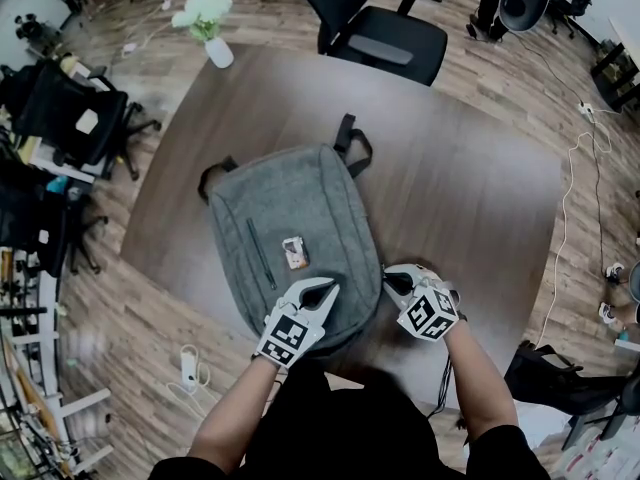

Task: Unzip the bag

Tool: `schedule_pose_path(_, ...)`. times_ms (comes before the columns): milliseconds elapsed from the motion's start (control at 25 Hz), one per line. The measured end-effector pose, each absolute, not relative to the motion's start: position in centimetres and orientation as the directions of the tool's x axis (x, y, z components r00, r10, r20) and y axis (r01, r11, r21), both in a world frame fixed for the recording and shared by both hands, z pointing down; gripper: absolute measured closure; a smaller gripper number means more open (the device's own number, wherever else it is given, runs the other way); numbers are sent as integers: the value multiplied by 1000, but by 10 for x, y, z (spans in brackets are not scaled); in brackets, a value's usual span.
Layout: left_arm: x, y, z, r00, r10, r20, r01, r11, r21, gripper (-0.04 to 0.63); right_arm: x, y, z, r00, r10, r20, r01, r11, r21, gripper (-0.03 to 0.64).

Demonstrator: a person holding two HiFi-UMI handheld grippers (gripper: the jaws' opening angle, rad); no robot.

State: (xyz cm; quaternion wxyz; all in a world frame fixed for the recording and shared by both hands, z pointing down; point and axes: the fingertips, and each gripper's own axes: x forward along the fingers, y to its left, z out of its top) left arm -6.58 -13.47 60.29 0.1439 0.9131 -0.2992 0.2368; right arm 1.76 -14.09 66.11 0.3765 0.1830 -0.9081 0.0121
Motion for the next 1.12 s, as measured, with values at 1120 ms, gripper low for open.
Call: schedule_pose_path(1120, -12, -166, 640, 641, -274, 717, -273, -954, -120, 551, 29, -124, 664, -533, -341, 774, -335, 925, 177, 606)
